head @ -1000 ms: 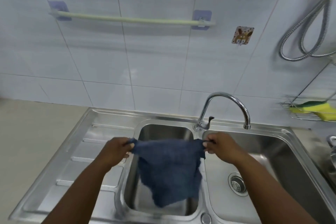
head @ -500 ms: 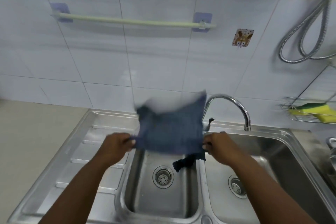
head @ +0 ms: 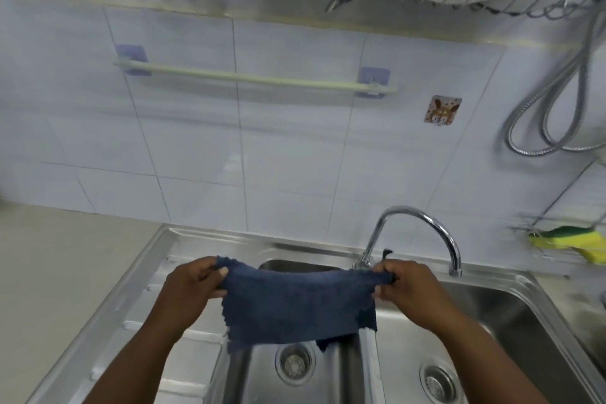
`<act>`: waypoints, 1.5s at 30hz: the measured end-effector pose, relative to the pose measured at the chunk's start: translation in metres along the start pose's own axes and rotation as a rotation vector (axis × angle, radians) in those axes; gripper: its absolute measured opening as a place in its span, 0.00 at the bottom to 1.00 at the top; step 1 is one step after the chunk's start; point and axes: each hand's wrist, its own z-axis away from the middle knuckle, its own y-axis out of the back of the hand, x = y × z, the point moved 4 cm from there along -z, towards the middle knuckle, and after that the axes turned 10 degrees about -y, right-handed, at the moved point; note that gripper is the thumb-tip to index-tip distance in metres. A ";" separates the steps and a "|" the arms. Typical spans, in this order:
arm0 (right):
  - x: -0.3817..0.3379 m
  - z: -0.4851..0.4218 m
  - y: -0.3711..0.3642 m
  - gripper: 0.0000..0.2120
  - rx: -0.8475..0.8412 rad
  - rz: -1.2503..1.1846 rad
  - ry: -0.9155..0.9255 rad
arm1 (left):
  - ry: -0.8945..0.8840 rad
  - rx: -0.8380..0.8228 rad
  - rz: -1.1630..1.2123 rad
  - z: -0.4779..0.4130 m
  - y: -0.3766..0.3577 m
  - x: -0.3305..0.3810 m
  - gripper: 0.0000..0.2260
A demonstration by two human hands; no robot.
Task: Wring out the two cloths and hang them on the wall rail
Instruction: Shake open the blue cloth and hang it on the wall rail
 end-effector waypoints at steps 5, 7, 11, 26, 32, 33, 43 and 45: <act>-0.023 -0.014 0.011 0.17 0.185 -0.151 0.049 | -0.036 0.070 0.067 -0.015 0.023 0.019 0.09; -0.040 -0.016 0.020 0.18 0.253 -0.184 0.097 | -0.099 0.102 0.043 -0.023 0.030 0.031 0.13; -0.081 0.017 0.054 0.20 0.668 -0.335 0.390 | -0.469 0.528 0.005 -0.009 0.053 0.076 0.10; 0.033 0.004 -0.033 0.16 0.070 -0.200 -0.185 | -0.141 -0.186 -0.272 -0.022 -0.014 -0.031 0.11; -0.022 -0.005 0.005 0.14 0.351 -0.130 -0.101 | -0.271 0.078 -0.276 -0.047 0.020 0.015 0.06; -0.035 -0.006 0.012 0.13 0.402 -0.128 -0.068 | -0.272 0.135 -0.265 -0.053 0.030 0.025 0.05; -0.183 -0.059 0.072 0.02 0.286 -0.951 0.132 | -0.341 0.251 0.426 -0.136 0.127 0.132 0.09; -0.216 -0.073 0.083 0.04 0.290 -0.971 0.229 | -0.424 0.311 0.402 -0.154 0.152 0.148 0.12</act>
